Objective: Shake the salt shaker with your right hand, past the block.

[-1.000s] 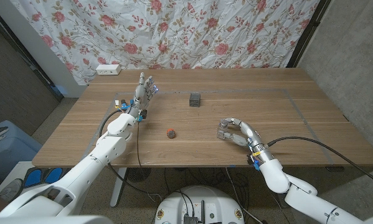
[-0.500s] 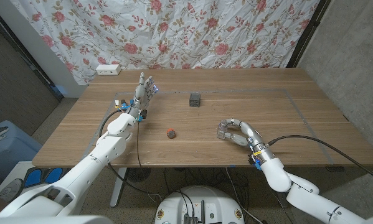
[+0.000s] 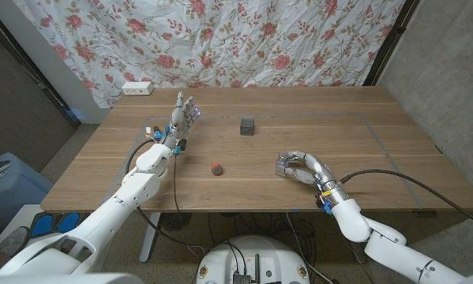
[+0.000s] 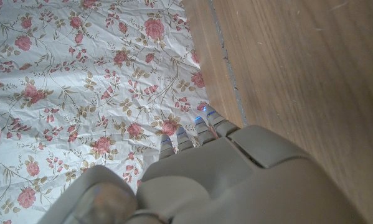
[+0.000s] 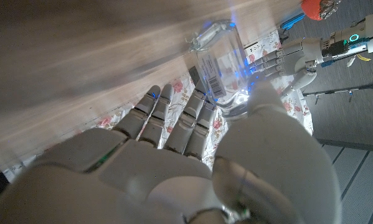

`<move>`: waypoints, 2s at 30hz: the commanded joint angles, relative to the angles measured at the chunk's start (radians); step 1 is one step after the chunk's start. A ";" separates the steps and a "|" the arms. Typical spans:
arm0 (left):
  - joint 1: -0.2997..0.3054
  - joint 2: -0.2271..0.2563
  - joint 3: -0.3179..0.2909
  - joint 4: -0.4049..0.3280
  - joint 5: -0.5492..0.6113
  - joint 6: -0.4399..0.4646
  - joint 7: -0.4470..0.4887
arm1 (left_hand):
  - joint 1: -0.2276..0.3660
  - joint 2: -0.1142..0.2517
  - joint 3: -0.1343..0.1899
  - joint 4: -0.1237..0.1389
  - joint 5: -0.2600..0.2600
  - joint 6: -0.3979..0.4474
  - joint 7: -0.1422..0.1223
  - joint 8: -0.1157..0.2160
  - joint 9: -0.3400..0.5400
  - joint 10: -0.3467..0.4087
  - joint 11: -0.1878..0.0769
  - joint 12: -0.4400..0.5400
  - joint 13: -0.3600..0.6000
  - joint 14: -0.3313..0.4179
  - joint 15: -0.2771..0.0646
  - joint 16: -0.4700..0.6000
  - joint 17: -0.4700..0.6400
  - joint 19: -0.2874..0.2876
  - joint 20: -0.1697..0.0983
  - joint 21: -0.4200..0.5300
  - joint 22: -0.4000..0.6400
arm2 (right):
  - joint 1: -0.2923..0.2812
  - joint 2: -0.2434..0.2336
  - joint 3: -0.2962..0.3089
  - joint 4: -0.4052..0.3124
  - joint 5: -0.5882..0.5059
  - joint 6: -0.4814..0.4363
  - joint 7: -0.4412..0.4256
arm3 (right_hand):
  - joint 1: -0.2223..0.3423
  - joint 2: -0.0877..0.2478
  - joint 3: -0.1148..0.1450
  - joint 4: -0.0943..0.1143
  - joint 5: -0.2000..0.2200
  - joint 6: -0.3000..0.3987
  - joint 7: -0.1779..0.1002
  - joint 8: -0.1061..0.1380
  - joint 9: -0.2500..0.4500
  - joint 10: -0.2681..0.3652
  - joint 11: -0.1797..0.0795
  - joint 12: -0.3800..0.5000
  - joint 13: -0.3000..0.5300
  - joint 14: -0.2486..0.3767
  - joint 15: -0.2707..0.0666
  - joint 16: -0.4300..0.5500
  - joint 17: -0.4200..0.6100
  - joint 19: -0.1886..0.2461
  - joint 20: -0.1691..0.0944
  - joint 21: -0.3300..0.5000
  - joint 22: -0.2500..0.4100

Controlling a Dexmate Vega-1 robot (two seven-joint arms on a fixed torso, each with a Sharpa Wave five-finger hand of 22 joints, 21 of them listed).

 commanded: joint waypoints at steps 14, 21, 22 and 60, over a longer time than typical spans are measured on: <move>0.000 0.000 0.000 0.000 0.000 0.000 0.000 | 0.000 0.101 0.000 0.008 0.004 0.004 -0.008 0.005 0.006 0.000 -0.011 0.004 0.004 0.001 -0.106 0.005 0.006 0.005 -0.024 0.005 0.005 | 0.024 -0.019 0.033 -0.029 0.020 -0.014 0.016 | 0.041 0.034 0.007 -0.005 -0.014 0.044 -0.009 0.019 0.004 0.054 -0.005 0.005 0.006 0.034 -0.153 0.025 0.012 0.019 -0.011 -0.001 0.002; 0.000 0.000 0.000 0.000 0.000 0.000 0.000 | 0.000 0.101 0.000 0.008 0.004 0.003 -0.008 0.004 0.006 -0.001 -0.010 0.004 0.004 0.001 -0.106 0.005 0.006 0.005 -0.024 0.005 0.005 | 0.044 -0.033 0.052 -0.037 0.026 -0.020 0.033 | 0.050 0.040 0.006 -0.006 -0.020 0.053 -0.008 0.021 0.004 0.063 -0.005 0.003 0.006 0.040 -0.152 0.031 0.014 0.023 -0.013 0.000 0.002; 0.000 0.000 0.000 0.000 0.000 0.000 0.000 | 0.000 0.101 0.000 0.008 0.004 0.003 -0.008 0.004 0.006 -0.001 -0.010 0.004 0.004 0.001 -0.106 0.005 0.006 0.005 -0.023 0.004 0.005 | 0.047 -0.032 0.055 -0.038 0.029 -0.023 0.033 | 0.052 0.040 0.006 -0.007 -0.020 0.053 -0.008 0.021 0.004 0.065 -0.005 0.003 0.006 0.040 -0.153 0.031 0.014 0.023 -0.013 0.000 0.002; 0.000 0.000 0.000 -0.001 0.000 0.000 0.001 | 0.000 0.101 0.000 0.007 0.004 0.004 -0.007 0.005 0.006 -0.001 -0.009 0.004 0.004 0.001 -0.106 0.005 0.006 0.004 -0.024 0.004 0.005 | 0.142 -0.023 0.054 0.033 -0.137 0.040 -0.094 | 0.086 0.041 -0.004 -0.010 -0.039 0.076 -0.012 0.027 0.005 0.090 -0.005 -0.006 0.006 0.060 -0.152 0.049 0.019 0.032 -0.012 -0.001 0.002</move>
